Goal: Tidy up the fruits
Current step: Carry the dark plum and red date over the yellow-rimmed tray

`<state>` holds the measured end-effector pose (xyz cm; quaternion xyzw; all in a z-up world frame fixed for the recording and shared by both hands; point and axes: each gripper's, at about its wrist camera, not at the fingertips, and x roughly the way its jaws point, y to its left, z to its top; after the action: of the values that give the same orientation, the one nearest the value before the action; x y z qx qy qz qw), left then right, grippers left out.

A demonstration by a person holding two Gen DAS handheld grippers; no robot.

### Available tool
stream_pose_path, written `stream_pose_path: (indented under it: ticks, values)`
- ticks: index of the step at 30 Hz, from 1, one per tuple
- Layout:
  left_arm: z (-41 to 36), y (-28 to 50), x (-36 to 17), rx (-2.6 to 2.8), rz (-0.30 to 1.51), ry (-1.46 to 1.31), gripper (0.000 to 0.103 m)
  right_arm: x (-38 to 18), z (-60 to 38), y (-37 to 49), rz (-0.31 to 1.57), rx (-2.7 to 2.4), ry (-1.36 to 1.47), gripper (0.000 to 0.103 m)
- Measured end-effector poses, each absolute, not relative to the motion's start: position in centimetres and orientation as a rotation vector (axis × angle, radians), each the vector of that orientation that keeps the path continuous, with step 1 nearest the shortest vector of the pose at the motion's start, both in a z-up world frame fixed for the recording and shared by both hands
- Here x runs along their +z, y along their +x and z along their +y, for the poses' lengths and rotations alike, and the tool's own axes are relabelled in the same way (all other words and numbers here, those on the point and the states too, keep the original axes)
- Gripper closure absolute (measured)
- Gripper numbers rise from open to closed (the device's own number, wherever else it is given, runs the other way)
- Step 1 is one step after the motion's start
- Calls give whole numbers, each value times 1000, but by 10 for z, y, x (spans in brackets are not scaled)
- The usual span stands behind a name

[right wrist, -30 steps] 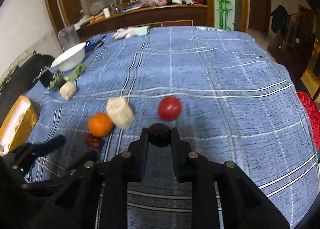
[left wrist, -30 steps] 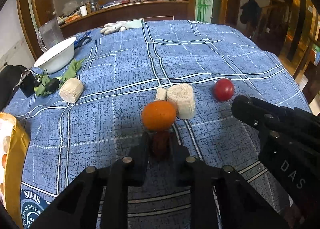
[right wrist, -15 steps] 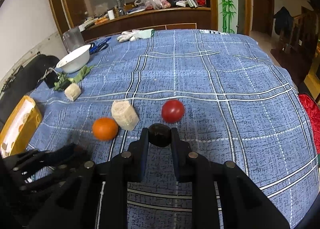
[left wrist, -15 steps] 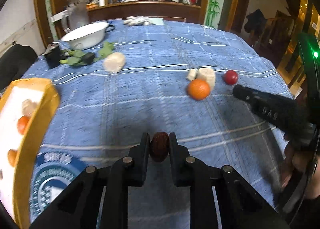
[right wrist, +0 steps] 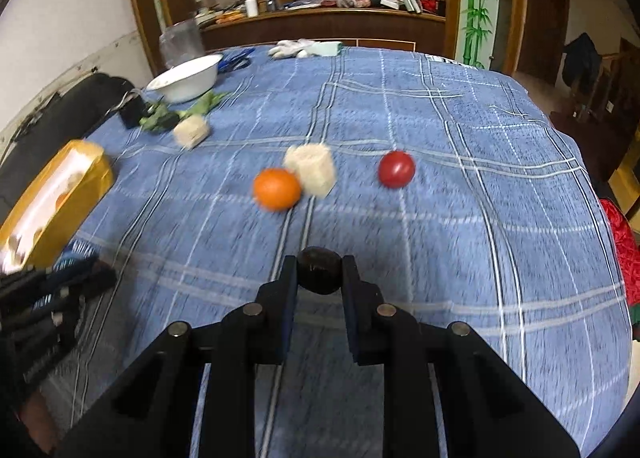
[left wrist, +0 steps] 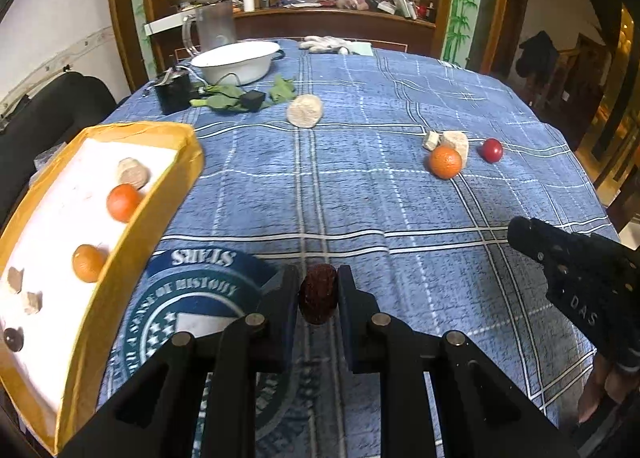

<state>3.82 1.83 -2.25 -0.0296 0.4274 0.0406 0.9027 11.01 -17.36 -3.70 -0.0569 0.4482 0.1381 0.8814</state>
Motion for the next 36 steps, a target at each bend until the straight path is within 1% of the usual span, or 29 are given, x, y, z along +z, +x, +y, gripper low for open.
stream_pose_path:
  ticks: [10,29,36]
  values:
    - [39,21,-14,133,851,-74,86,-28,-149,74,922,332,-161,80]
    - [62,1,1,184,800,-86,86,-14,-110,46,884,398,-213,80]
    - [90,-12,7,229,787,-124,86,-5,-98,41,859,423,-226,80]
